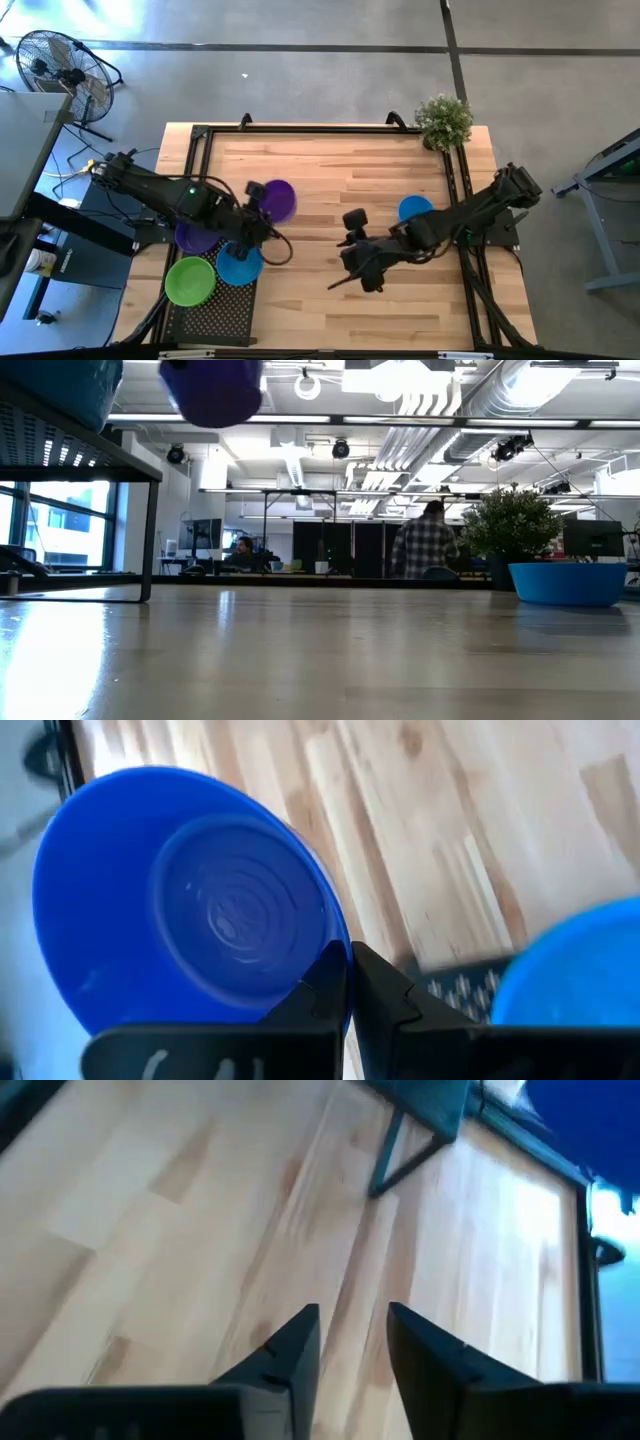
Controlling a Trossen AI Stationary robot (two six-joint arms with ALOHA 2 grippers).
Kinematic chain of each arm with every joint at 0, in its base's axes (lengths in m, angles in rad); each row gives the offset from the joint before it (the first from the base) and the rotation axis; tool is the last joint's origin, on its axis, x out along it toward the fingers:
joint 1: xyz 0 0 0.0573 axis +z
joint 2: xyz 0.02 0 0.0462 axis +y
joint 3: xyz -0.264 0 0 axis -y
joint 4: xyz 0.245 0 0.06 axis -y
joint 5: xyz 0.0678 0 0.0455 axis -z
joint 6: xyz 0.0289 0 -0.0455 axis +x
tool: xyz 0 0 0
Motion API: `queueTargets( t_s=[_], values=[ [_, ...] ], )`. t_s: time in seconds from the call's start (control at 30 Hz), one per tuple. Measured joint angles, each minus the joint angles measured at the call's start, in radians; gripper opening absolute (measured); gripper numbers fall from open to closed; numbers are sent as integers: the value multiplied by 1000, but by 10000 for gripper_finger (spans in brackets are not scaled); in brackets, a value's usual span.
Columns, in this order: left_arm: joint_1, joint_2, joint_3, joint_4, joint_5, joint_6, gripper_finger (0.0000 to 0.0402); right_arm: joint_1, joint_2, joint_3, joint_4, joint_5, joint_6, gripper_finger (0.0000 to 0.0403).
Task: Pick & Place Mini bowls
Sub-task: Stack the violet bowl on the other violet bowls on the shelf
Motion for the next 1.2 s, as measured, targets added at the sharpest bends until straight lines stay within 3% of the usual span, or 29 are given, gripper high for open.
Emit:
queueTargets(
  t_s=[0.3,0.4,0.67,0.9,1.2],
  values=[
    [-195,-10,98,-321,-5,-357,1,6,-25,-94,38,24,30,25],
    [-271,-16,105,-318,1,-441,0,3,-64,-170,104,21,31,5],
    [-433,-35,104,-321,59,-641,0,7,-226,-399,312,20,56,7],
    [-506,-65,103,-321,50,-707,0,19,-356,-560,455,24,57,3],
    [-525,-206,67,-323,7,-776,0,19,-409,-623,509,26,59,2]
  ],
)
